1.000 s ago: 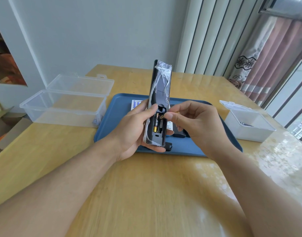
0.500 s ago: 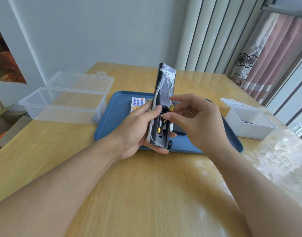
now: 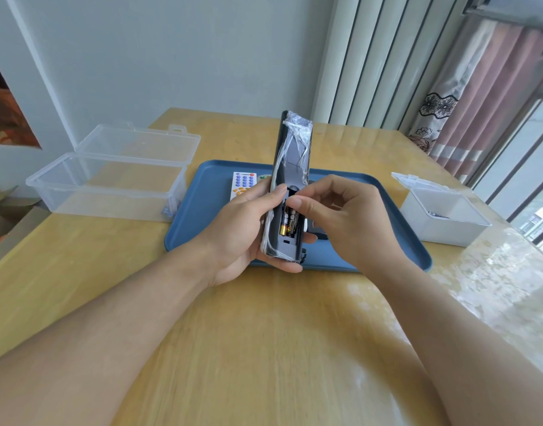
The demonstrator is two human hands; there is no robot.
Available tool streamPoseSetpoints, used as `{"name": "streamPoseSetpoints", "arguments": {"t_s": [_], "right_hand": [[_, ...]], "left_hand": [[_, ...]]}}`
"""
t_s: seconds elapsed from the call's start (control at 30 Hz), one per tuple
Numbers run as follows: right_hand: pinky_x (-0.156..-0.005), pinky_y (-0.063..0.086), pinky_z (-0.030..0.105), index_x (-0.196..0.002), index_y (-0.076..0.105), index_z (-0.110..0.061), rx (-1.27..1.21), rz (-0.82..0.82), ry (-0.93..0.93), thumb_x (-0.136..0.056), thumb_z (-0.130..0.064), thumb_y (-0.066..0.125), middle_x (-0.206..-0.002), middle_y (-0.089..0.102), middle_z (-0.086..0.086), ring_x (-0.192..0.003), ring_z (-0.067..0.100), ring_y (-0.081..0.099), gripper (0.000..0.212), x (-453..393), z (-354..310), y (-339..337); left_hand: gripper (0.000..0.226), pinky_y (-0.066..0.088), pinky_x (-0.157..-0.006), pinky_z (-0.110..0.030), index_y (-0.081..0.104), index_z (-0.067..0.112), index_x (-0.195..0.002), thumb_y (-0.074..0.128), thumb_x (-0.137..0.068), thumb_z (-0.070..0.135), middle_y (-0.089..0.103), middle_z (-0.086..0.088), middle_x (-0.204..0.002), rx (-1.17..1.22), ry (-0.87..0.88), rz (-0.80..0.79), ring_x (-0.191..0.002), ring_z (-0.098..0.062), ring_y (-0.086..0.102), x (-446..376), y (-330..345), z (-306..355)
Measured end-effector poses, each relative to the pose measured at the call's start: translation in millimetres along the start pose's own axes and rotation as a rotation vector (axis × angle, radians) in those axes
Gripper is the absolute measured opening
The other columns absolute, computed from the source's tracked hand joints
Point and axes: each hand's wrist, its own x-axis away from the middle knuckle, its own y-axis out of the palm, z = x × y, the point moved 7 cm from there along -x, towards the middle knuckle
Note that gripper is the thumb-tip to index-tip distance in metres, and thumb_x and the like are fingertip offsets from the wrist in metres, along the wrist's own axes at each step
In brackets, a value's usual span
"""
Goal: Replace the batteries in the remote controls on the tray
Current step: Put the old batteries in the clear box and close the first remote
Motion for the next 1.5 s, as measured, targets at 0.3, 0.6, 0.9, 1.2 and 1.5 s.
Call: {"name": "streamPoseSetpoints", "arguments": {"t_s": [0.3, 0.6, 0.9, 1.2, 1.5], "right_hand": [[-0.058, 0.045, 0.006, -0.093, 0.080, -0.017, 0.173, 0.024, -0.152, -0.088, -0.018, 0.076, -0.081, 0.065, 0.004, -0.063, 0.004, 0.059, 0.007, 2.7, -7.9, 0.2], [-0.065, 0.050, 0.028, -0.116, 0.076, -0.027, 0.432, -0.002, -0.316, -0.096, -0.029, 0.066, -0.089, 0.064, -0.012, -0.073, 0.009, 0.061, 0.022, 2.2, -5.9, 5.1], [-0.057, 0.050, 0.032, -0.122, 0.072, -0.032, 0.889, 0.024, -0.557, -0.102, -0.041, 0.050, -0.105, 0.069, -0.012, -0.085, 0.016, 0.065, 0.031, 12.7, -25.1, 18.2], [-0.073, 0.048, 0.030, -0.137, 0.061, -0.033, 0.855, -0.004, -0.476, -0.103, -0.044, 0.044, -0.122, 0.063, -0.010, -0.101, 0.014, 0.061, 0.039, 17.1, -23.0, 26.3], [-0.057, 0.037, 0.023, -0.088, 0.074, -0.043, 0.892, -0.318, -0.066, -0.080, -0.070, 0.065, -0.078, 0.063, -0.019, -0.075, 0.000, 0.056, 0.030, 8.5, -0.3, 14.0]], "left_hand": [[0.031, 0.061, -0.061, -0.054, 0.061, 0.027, -0.133, 0.044, -0.108, 0.031, 0.072, -0.010, -0.117, 0.039, 0.072, 0.043, -0.102, -0.036, 0.074, -2.9, -4.7, 1.6], [0.028, 0.058, -0.066, -0.062, 0.062, 0.030, -0.131, 0.047, -0.108, 0.028, 0.073, 0.000, -0.107, 0.031, 0.171, 0.128, -0.094, -0.027, 0.074, -4.6, -14.5, 6.9], [0.026, 0.058, -0.068, -0.063, 0.062, 0.028, -0.129, 0.048, -0.107, 0.028, 0.074, -0.002, -0.104, 0.025, 0.212, 0.181, -0.085, -0.028, 0.072, -3.3, -17.6, 10.8], [0.026, 0.060, -0.070, -0.062, 0.058, 0.028, -0.129, 0.042, -0.110, 0.031, 0.074, -0.004, -0.106, 0.003, 0.263, 0.228, -0.084, -0.028, 0.074, -3.2, -26.7, 23.7], [0.024, 0.060, -0.054, -0.042, 0.057, 0.021, -0.125, 0.041, -0.110, 0.031, 0.072, -0.006, -0.102, 0.043, 0.308, 0.435, -0.081, -0.029, 0.073, -3.8, -51.3, 30.0]]}}
